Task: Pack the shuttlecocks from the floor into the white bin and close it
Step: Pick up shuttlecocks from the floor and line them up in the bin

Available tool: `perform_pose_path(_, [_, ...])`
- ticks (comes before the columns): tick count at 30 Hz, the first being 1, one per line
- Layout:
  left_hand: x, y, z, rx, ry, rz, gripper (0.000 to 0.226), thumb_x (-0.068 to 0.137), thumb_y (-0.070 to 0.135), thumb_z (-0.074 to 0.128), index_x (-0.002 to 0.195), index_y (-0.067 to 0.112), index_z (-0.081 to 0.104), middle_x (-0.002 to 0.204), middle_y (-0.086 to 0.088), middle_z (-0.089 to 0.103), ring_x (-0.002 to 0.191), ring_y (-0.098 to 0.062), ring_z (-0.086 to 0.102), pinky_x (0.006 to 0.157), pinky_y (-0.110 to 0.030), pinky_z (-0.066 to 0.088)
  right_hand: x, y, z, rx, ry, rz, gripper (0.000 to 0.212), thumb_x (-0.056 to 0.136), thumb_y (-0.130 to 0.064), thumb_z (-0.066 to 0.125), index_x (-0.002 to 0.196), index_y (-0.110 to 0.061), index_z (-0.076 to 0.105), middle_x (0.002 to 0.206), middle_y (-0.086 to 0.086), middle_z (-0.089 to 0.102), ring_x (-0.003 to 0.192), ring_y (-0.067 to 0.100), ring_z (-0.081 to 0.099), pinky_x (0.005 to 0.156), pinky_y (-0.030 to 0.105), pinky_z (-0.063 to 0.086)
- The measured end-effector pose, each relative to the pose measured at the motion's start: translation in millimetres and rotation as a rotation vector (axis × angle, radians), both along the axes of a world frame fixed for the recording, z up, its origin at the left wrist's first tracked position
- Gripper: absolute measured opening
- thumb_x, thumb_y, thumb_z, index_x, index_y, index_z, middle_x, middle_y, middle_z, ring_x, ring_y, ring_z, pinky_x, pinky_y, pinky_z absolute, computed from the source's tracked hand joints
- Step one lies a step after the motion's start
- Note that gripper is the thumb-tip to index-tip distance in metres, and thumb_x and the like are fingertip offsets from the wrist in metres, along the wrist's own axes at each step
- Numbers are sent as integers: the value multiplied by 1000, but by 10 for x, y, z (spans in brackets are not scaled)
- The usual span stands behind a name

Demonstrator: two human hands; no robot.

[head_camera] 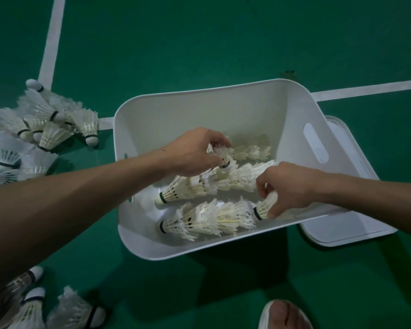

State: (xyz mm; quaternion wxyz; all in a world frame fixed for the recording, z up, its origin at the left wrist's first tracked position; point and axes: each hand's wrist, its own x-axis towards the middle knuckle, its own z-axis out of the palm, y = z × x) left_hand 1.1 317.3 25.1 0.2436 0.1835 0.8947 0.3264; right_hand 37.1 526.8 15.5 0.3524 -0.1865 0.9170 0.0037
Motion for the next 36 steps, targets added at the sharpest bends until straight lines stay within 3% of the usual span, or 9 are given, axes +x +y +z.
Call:
perform_pose_path(4, [-7, -23, 4, 10, -12, 4, 40, 88, 20, 64, 128, 25, 58, 129, 1, 57, 92, -10, 58, 82, -23, 40, 13, -31, -78, -115, -25, -118, 41, 65, -38, 86, 94, -22, 62, 93, -9, 60, 87, 10, 58, 70, 21, 45])
perform_pose_path(7, [-9, -31, 7, 8, -7, -1, 40, 89, 19, 63, 128, 25, 57, 129, 0, 57, 86, -7, 55, 79, -21, 39, -2, -35, -54, -162, -98, -227, 48, 62, -41, 87, 100, -22, 63, 102, -8, 63, 89, 10, 61, 78, 25, 52])
perform_pose_path(10, [-7, -25, 5, 13, -6, -9, 40, 89, 19, 63, 128, 24, 58, 128, -1, 57, 81, -5, 54, 79, -21, 39, -7, -29, -14, -69, -135, -165, 56, 67, -40, 84, 115, -19, 64, 115, -5, 64, 98, 11, 59, 81, 21, 44])
perform_pose_path(13, [-10, -16, -10, 24, -13, -22, 40, 89, 19, 63, 129, 23, 57, 128, -1, 57, 75, 3, 52, 78, -20, 38, 4, -31, 2, 0, -142, -116, 54, 68, -36, 83, 117, -24, 63, 123, -2, 61, 94, 12, 54, 78, 23, 41])
perform_pose_path(19, [-13, -6, -29, 32, -17, -21, 40, 90, 18, 62, 129, 24, 57, 128, 0, 57, 75, 6, 51, 79, -21, 39, 40, -32, -38, 102, -90, -86, 60, 71, -22, 83, 125, -22, 56, 123, 1, 59, 94, 15, 52, 76, 23, 41])
perform_pose_path(22, [-21, -3, -36, 34, -23, -18, 41, 89, 16, 62, 129, 24, 57, 128, 0, 57, 74, 5, 51, 81, -22, 40, 35, -34, -55, 120, -68, -88, 57, 72, -16, 82, 125, -17, 60, 121, 3, 62, 100, 18, 60, 74, 20, 43])
perform_pose_path(25, [-26, -1, -35, 37, -26, -16, 41, 90, 16, 61, 129, 24, 57, 128, 0, 56, 75, 6, 51, 79, -20, 40, -3, -32, -51, 109, -73, -102, 49, 69, -16, 84, 114, -17, 67, 113, 2, 66, 97, 19, 64, 76, 23, 50])
perform_pose_path(30, [-34, -2, -37, 21, -9, -20, 40, 90, 16, 61, 130, 24, 57, 127, 1, 56, 73, 8, 49, 64, -8, 35, -57, -19, -33, 72, -80, -133, 33, 68, -15, 84, 97, -21, 70, 96, -3, 64, 95, 18, 64, 77, 25, 50])
perform_pose_path(36, [-44, -17, -41, 23, -7, -18, 39, 90, 16, 61, 129, 24, 58, 125, 0, 56, 71, 7, 50, 63, -10, 36, -55, 16, -54, -105, -107, -327, 27, 65, -13, 86, 78, -28, 68, 82, -8, 62, 80, 16, 64, 69, 27, 53])
